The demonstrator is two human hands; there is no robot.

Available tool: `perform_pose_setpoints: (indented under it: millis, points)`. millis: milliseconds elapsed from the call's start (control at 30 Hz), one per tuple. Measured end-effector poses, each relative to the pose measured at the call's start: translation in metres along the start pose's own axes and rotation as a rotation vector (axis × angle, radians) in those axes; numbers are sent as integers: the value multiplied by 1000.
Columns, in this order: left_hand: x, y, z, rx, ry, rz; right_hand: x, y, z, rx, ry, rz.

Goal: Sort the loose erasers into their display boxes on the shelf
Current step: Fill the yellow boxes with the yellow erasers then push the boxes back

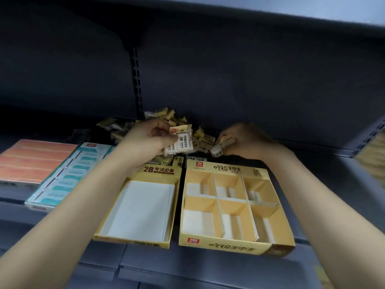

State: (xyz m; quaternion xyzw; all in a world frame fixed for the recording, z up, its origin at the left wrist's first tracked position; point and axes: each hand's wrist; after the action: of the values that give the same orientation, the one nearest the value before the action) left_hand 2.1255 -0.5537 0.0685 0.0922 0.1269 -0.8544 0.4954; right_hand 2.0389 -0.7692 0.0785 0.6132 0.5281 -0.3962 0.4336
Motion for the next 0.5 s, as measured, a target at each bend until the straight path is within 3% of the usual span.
perform_pose_setpoints:
  millis: [167, 367, 500]
  points:
    - [14, 1, -9, -39, -106, 12, 5, -9, 2, 3, 94, 38]
    - [19, -2, -5, -196, -660, -115, 4, -15, 2, 61, 283, 68]
    - [22, -4, 0, -241, -756, -166, 1, -19, 3, 30, 357, 62]
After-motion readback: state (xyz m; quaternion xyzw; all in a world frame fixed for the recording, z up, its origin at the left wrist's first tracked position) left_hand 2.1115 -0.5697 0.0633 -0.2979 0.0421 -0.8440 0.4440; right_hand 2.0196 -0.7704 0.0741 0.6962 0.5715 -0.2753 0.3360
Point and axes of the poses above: each hand's wrist, its own y-axis towards the middle knuckle, its own x-axis out of the palm, z = x × y, and after that the axes turned 10 degrees about -x, right-handed
